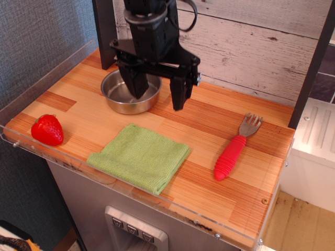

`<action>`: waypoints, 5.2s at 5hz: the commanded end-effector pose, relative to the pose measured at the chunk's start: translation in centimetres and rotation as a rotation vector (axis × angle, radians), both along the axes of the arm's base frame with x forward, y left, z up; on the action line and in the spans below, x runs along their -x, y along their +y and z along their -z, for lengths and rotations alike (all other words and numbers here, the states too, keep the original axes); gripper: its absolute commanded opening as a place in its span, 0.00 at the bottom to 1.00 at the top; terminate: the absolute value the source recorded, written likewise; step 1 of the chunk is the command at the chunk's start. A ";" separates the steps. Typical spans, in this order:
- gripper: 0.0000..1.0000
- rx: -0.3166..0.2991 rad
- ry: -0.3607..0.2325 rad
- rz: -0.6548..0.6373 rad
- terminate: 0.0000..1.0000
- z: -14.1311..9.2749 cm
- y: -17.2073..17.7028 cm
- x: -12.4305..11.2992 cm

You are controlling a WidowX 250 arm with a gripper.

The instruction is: Put the red capsicum in the pot

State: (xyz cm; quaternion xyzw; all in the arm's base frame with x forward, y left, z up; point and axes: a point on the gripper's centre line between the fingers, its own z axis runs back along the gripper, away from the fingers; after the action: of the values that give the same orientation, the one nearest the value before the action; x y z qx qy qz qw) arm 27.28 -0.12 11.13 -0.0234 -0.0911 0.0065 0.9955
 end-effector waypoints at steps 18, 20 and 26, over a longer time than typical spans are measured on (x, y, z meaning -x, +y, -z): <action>0.00 -0.126 0.051 -0.114 0.00 3.4 12.3 -4.3; 0.00 -0.127 0.042 -0.125 0.00 4.4 12.2 -5.9; 1.00 -0.112 -0.052 -0.101 0.00 0.9 10.0 -6.7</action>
State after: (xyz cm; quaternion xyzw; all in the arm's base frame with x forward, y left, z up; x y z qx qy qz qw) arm 33.51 9.98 8.04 0.0290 -0.0916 0.0581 0.9937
